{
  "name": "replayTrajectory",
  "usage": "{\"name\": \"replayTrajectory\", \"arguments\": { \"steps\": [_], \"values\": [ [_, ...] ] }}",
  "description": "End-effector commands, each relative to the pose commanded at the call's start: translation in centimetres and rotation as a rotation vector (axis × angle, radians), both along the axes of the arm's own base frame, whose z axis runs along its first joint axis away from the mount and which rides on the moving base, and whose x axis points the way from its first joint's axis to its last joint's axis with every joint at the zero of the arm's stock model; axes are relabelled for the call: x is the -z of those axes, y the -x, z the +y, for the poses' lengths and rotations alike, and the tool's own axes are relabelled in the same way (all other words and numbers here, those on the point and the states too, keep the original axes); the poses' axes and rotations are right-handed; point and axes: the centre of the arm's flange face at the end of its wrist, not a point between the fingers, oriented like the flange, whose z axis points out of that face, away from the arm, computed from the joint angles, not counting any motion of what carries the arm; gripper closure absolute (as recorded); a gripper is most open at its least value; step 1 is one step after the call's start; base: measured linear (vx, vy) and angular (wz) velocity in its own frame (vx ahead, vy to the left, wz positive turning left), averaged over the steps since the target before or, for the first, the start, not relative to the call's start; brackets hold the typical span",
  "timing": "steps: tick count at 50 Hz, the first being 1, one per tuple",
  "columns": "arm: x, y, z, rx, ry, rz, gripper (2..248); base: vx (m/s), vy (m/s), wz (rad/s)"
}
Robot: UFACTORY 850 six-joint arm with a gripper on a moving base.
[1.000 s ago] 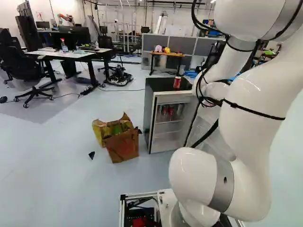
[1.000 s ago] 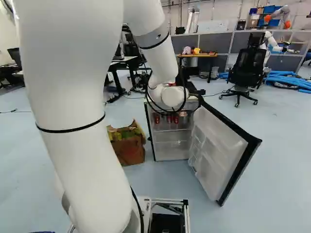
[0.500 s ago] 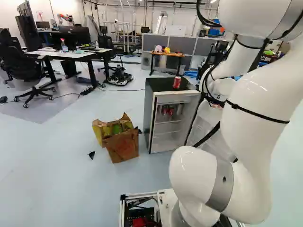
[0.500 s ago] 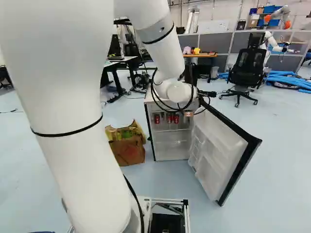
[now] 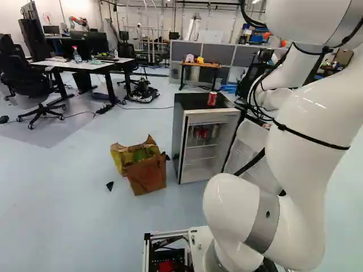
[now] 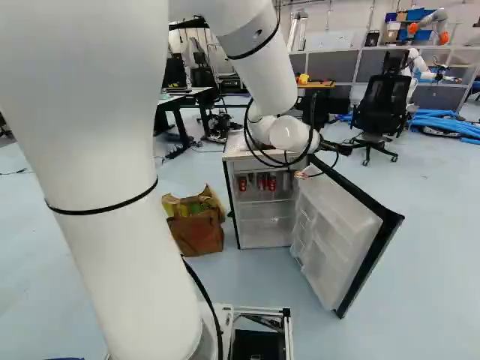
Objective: Grab a drink from the fridge
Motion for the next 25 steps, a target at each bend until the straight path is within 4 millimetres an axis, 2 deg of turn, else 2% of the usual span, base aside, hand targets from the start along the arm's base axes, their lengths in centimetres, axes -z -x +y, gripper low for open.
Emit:
{"name": "replayTrajectory", "arguments": {
  "steps": [25],
  "values": [
    [-1.5,0.8,-3.8,0.141,-0.114,0.024,3,0.0,0.0,0.0]
  ]
}}
